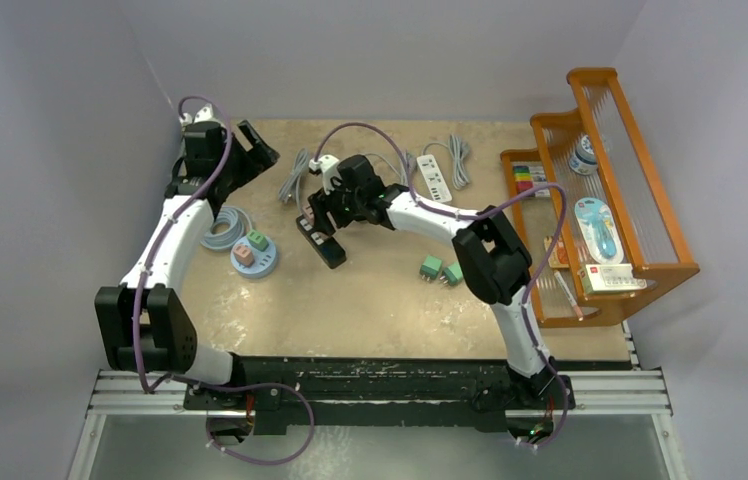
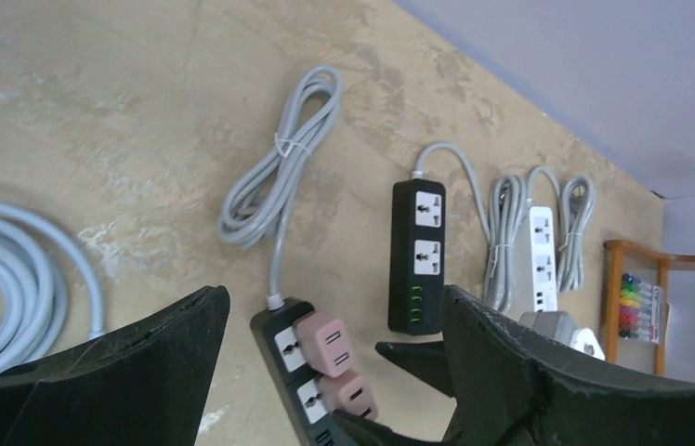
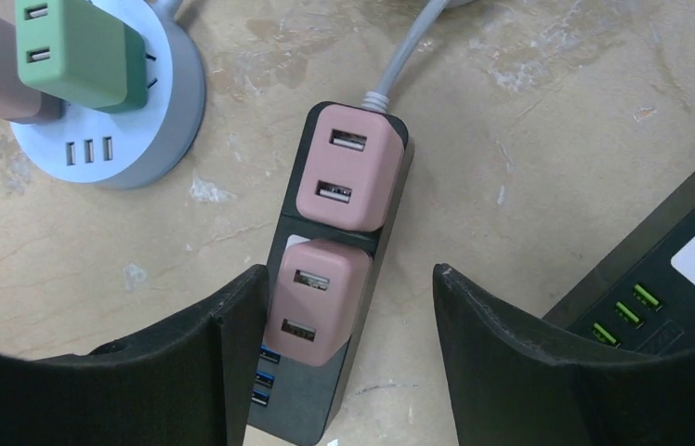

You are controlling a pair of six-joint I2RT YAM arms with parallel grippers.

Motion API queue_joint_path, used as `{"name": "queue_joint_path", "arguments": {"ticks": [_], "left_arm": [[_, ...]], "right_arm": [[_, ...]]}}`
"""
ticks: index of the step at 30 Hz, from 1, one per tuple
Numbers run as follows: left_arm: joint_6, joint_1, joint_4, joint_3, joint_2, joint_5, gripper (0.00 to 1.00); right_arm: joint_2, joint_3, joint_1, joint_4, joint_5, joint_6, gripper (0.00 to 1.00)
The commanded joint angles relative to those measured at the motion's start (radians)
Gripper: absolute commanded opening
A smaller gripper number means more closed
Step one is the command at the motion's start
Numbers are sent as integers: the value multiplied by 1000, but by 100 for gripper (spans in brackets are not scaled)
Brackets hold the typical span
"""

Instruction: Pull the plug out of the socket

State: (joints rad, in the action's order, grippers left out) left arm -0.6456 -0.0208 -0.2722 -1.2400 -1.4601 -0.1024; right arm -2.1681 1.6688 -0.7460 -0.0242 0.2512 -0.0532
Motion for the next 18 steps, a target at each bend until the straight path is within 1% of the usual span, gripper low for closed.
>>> {"name": "queue_joint_path", "arguments": {"ticks": [1,6,8,11,12,13,14,18], "left_arm": [[16,12,25,47,72,-19,83],[2,12,50,159,96,-50,84],[-22,9,82,216,103,-83,85],[-53,-5,116,291,113,-99,85],[-60,-17,122,309,117,-94,85],[-67,-31,128,326,120,-89,85],[-75,-48,137,341,123,-83,86],[-114,-141,179,376,113,-48,86]], "right_arm": [[-18,93,-17,-45,-36,36,65],[-57,123,-24,-79,-33,41,52],[-62,128,-24,-88,-31,41,42],[-76,145,-24,-117,-26,38,30],[-81,150,-24,-132,-10,29,22],[-85,156,-24,-151,16,25,9],[-84,156,-23,-159,21,18,0],[-31,118,-5,-84,41,-45,0]]}}
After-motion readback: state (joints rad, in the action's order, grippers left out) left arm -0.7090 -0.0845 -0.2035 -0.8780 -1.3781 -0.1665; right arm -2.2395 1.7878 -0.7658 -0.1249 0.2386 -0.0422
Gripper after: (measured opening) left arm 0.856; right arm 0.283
